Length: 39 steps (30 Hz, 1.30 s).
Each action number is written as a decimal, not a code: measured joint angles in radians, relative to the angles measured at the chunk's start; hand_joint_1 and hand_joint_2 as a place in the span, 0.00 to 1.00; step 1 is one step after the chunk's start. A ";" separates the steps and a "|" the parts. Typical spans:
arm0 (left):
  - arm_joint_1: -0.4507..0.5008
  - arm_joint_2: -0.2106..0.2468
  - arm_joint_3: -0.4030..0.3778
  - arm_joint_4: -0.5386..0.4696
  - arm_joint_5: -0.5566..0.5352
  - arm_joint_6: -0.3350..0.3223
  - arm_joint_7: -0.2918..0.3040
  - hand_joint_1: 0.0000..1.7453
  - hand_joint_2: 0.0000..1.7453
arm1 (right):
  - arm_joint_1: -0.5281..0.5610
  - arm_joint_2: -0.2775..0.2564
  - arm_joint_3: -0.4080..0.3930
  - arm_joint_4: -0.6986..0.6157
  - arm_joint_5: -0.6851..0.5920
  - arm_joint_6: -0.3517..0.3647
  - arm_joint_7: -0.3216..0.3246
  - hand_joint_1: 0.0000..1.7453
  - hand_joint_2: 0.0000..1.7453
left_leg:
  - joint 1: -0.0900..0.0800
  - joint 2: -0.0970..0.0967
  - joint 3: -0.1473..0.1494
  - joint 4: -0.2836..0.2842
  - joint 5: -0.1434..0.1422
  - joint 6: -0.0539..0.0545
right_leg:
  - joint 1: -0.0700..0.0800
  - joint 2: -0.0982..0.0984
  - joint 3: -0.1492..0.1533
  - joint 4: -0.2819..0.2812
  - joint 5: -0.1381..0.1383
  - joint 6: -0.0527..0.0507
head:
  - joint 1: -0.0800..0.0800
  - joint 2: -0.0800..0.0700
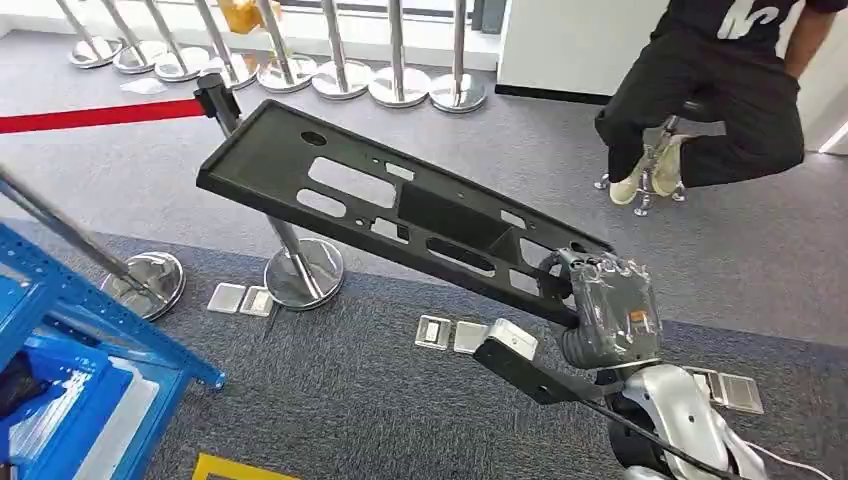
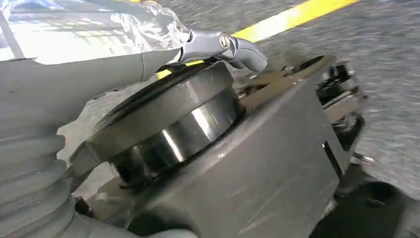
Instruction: Take the parts from the cabinet and place them on the table.
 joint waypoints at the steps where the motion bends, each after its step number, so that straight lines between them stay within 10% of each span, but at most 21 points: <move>1: -0.001 0.000 0.000 0.000 0.002 0.000 -0.001 0.00 1.00 | 0.000 0.000 0.000 0.000 0.000 0.000 0.000 1.00 1.00 | -0.001 -0.003 -0.038 0.075 -0.026 0.000 | 0.003 0.010 0.000 0.000 -0.001 -0.001 | -0.004 0.000; 3: -0.006 0.000 0.000 0.000 0.002 -0.002 -0.003 0.00 1.00 | 0.000 0.000 0.002 0.000 -0.002 0.000 0.000 1.00 1.00 | -0.005 -0.004 -0.059 0.109 -0.007 0.003 | 0.005 0.035 0.005 0.002 -0.002 -0.003 | -0.011 0.000; 6: -0.004 0.000 0.000 0.000 0.001 -0.001 -0.003 0.00 1.00 | 0.000 0.000 0.003 0.000 -0.002 0.000 0.000 1.00 1.00 | -0.003 -0.032 0.033 -0.126 0.145 0.013 | 0.005 0.075 0.016 0.010 -0.011 0.003 | -0.023 0.000; 7: 0.000 0.000 0.000 0.000 0.000 -0.001 -0.003 0.00 1.00 | 0.000 0.000 0.003 0.001 -0.002 0.000 0.000 1.00 1.00 | 0.002 -0.083 0.044 -0.155 0.142 0.016 | 0.005 0.085 0.012 0.013 -0.014 0.008 | -0.024 0.000; 8: 0.003 0.000 0.000 0.000 0.000 -0.001 -0.002 0.00 1.00 | -0.002 0.000 0.003 0.002 -0.003 0.000 0.000 1.00 1.00 | 0.004 -0.089 0.047 -0.185 0.140 0.015 | 0.006 0.097 0.003 0.024 -0.015 0.012 | -0.024 0.000; 12: -0.002 -0.003 0.000 -0.001 0.001 -0.002 -0.002 0.00 1.00 | 0.000 0.000 0.003 0.002 -0.002 -0.002 0.000 1.00 1.00 | 0.007 -0.049 0.053 -0.200 0.148 0.038 | -0.002 0.126 -0.005 0.017 -0.011 0.035 | -0.026 0.000; 14: -0.001 -0.003 0.000 -0.001 0.000 -0.001 -0.002 0.00 1.00 | -0.002 -0.001 0.003 0.002 -0.002 -0.003 0.000 1.00 1.00 | 0.003 -0.027 0.062 -0.210 0.151 0.046 | 0.004 0.041 -0.041 0.099 -0.062 0.043 | -0.004 0.000; 16: 0.001 -0.003 0.000 -0.001 0.000 0.000 -0.002 0.00 1.00 | -0.001 -0.001 0.003 0.002 -0.003 -0.004 0.000 1.00 1.00 | 0.001 -0.004 0.062 -0.210 0.150 0.048 | -0.002 0.014 -0.120 0.251 -0.125 0.052 | 0.004 0.000; 18: 0.001 -0.002 0.000 -0.001 0.000 0.000 -0.001 0.00 1.00 | 0.000 -0.001 0.003 0.004 -0.004 -0.004 0.000 1.00 1.00 | 0.000 0.019 0.064 -0.210 0.145 0.048 | -0.008 0.009 -0.155 0.307 -0.122 0.056 | 0.011 0.000; 21: 0.000 -0.002 0.000 -0.001 0.000 0.000 0.000 0.00 1.00 | 0.000 -0.001 0.003 0.005 -0.005 -0.004 0.000 1.00 1.00 | 0.001 0.045 0.080 -0.210 0.133 0.040 | -0.012 -0.018 -0.048 0.087 0.007 0.056 | 0.023 0.000; 23: 0.001 -0.002 0.000 0.000 0.000 0.000 0.001 0.00 1.00 | -0.001 -0.001 0.003 0.006 -0.005 -0.005 0.000 1.00 1.00 | -0.008 0.057 0.085 -0.206 0.122 0.027 | 0.004 -0.056 -0.013 0.006 0.010 0.044 | 0.029 0.000; 27: 0.000 -0.002 0.000 0.000 0.000 0.002 0.001 0.00 1.00 | -0.002 -0.001 0.003 0.006 -0.006 -0.007 0.000 1.00 1.00 | -0.005 0.079 0.100 -0.214 0.110 0.005 | 0.002 -0.019 -0.010 0.002 0.007 0.016 | 0.018 0.000; 29: 0.000 -0.001 0.000 0.000 -0.001 0.002 0.001 0.00 1.00 | -0.007 -0.001 0.004 0.006 -0.006 -0.011 0.000 1.00 1.00 | -0.001 0.018 0.073 -0.135 0.064 0.003 | 0.001 -0.010 -0.004 -0.001 0.006 -0.001 | 0.006 0.000; 31: 0.000 -0.001 0.000 0.000 -0.001 0.002 -0.001 0.00 1.00 | -0.009 -0.001 0.005 0.006 -0.008 -0.012 0.000 1.00 1.00 | -0.002 -0.001 -0.014 0.033 -0.009 0.002 | 0.005 0.006 -0.002 -0.001 0.003 -0.005 | -0.011 0.000; 33: -0.004 -0.001 0.000 0.000 0.001 0.000 -0.005 0.00 1.00 | -0.009 0.000 0.008 0.008 -0.009 -0.013 0.000 1.00 1.00 | -0.006 -0.003 -0.063 0.114 -0.013 0.003 | 0.008 0.026 0.002 0.001 0.001 -0.007 | -0.018 0.000; 36: -0.004 -0.001 0.000 0.000 0.001 0.000 -0.005 0.00 1.00 | -0.010 0.001 0.010 0.010 -0.009 -0.013 0.000 1.00 1.00 | -0.007 -0.017 0.001 -0.063 0.126 0.014 | 0.009 0.064 0.015 0.005 -0.006 -0.004 | -0.030 0.000; 37: -0.003 -0.001 0.000 0.000 0.000 0.000 -0.005 0.00 1.00 | -0.012 0.001 0.010 0.010 -0.009 -0.013 0.000 1.00 1.00 | -0.005 -0.048 0.028 -0.150 0.169 0.017 | 0.008 0.075 0.017 0.009 -0.011 -0.001 | -0.032 0.000; 39: 0.002 -0.001 0.000 0.000 0.000 0.001 -0.005 0.00 1.00 | -0.017 0.001 0.011 0.011 -0.009 -0.014 0.000 1.00 1.00 | 0.000 -0.076 0.038 -0.187 0.151 0.019 | 0.008 0.098 0.002 0.018 -0.012 0.008 | -0.034 0.000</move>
